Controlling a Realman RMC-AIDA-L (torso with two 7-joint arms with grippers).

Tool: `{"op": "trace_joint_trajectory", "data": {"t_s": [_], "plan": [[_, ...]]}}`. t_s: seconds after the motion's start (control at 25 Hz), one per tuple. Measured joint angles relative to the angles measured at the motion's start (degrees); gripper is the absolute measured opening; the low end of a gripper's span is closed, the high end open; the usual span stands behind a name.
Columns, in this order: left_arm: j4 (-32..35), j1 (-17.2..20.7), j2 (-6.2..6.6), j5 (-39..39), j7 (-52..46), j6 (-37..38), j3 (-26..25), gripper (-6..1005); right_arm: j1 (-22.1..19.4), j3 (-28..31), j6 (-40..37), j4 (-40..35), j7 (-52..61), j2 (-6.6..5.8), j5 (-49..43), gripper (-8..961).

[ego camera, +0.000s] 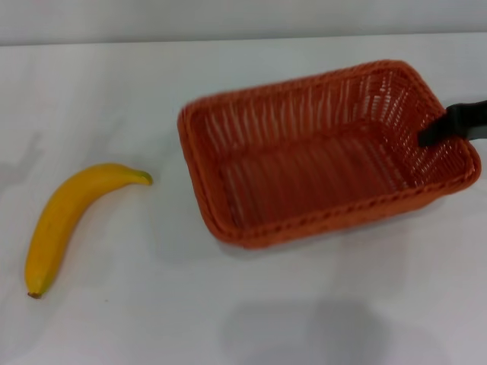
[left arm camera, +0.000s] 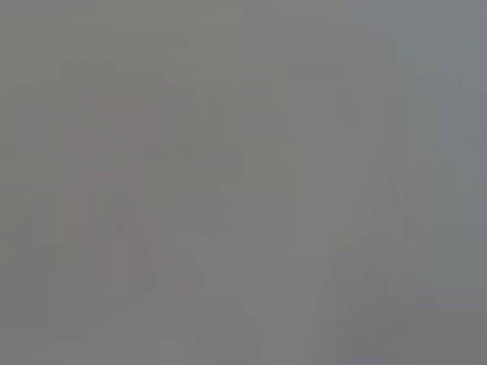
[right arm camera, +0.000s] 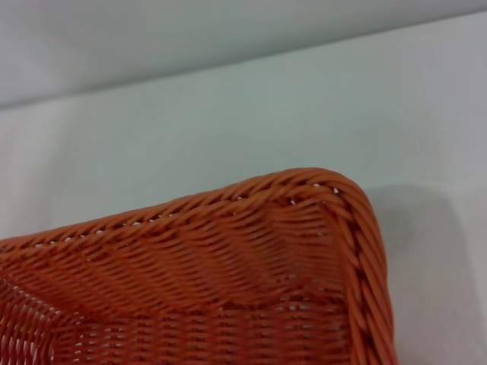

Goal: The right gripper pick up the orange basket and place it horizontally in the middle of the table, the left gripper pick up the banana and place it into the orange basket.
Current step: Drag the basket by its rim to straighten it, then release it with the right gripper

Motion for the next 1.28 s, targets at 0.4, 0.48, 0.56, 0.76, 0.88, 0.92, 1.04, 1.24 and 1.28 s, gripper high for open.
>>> {"op": "trace_joint_trajectory", "data": {"t_s": [0.4,0.48,0.56,0.76,0.88,0.92,1.04,1.24,1.28], "plan": [[-0.1,0.9,-0.3,0.0,0.0,-0.3,-0.1,889,0.3,-3.4,-1.0,0.4,0.3,-0.67,-2.0,160],[-0.1,0.9,-0.33,0.0,0.0,-0.3,-0.1,889,0.2,-3.1,-1.3,0.4,0.5,-0.77,-1.7,173],[-0.1,0.9,-0.38,0.0,0.1,-0.3,-0.1,889,0.1,-1.6,-1.5,0.5,0.7,-0.74,-1.2,196],[-0.7,1.0,-0.41,0.0,0.1,-0.3,-0.2,889,0.3,1.2,-1.8,1.6,2.2,-0.33,-1.2,255],[-0.8,1.0,-0.41,-0.1,0.0,-0.3,-0.2,889,0.1,0.4,-1.7,1.5,3.4,-0.31,-1.8,290],[-0.9,1.0,-0.41,-0.1,0.0,-0.3,-0.2,889,0.1,0.3,-1.4,1.5,3.6,-0.3,-1.9,290],[-0.9,0.9,-0.39,-0.1,0.2,-0.3,-0.2,889,-0.3,0.3,-0.4,1.5,3.9,-0.29,-2.2,290],[-0.9,0.6,-0.17,-0.2,0.1,-0.1,-0.3,888,-2.6,0.5,1.9,-0.4,3.0,-0.13,0.5,290],[-0.9,0.5,-0.16,-0.2,0.2,-0.1,-0.3,888,-3.1,0.4,2.3,-0.7,2.8,-0.11,1.5,291]]}}
